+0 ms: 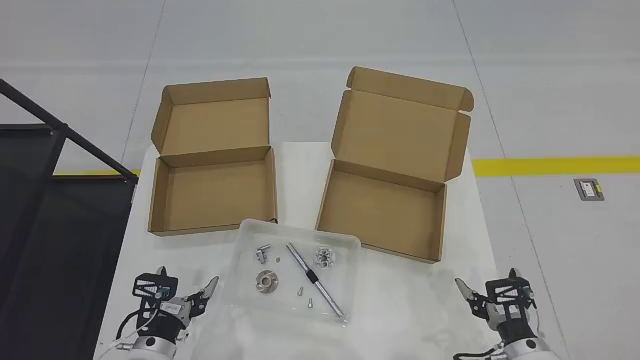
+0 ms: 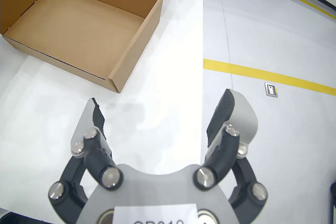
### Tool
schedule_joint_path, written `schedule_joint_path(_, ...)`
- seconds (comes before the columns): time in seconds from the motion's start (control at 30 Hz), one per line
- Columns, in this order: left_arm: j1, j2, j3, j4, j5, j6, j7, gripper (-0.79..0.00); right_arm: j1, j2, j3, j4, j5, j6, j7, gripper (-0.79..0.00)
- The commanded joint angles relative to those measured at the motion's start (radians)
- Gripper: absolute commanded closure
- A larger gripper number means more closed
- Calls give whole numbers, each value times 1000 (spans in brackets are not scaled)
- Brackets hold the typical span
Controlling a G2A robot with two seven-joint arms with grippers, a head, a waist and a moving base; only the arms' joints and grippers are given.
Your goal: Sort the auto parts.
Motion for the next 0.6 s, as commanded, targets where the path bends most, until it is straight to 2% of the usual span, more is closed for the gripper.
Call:
schedule_joint_path(0.0,0,0,0,0,0,0,0,-785,0,0,0,0,0,0,0,-785)
schedule_joint_path(0.47,0,0,0,0,0,0,0,-785,0,0,0,0,0,0,0,-785)
schedule_joint_path(0.57,3,-1,-6,-8,-4,-7,18,-785,9,0,-8,-23,-40,1,-12,-785)
